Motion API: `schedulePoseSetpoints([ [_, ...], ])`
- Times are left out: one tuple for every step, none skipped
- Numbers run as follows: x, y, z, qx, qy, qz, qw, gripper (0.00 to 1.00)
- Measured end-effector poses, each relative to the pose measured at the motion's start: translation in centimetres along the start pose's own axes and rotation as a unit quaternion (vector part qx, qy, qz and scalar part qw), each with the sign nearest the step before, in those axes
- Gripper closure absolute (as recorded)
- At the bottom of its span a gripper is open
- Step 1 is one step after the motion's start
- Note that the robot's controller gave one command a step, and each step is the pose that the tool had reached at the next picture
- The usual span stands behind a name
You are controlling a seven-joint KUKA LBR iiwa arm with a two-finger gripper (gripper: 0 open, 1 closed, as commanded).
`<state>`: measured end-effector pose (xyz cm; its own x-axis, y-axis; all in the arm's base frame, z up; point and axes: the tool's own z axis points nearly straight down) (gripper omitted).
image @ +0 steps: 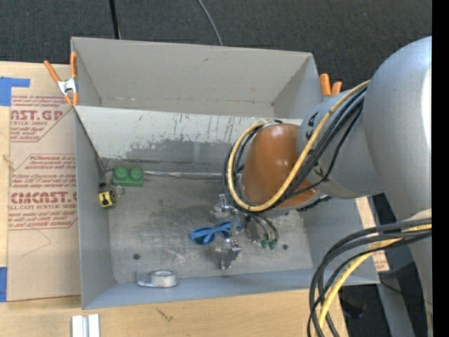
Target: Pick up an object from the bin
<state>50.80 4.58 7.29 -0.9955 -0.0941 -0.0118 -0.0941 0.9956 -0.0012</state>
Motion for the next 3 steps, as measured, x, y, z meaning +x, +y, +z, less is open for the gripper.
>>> schedulePoseSetpoints([
  [-0.2,0.0,-0.1,0.0,0.0031,0.0,1.0,0.0],
  [-0.2,0.1,-0.3,-0.001,0.005,0.0,1.0,1.0],
  [-0.4,0.1,-7.4,-0.001,0.0022,-0.001,1.0,1.0],
])
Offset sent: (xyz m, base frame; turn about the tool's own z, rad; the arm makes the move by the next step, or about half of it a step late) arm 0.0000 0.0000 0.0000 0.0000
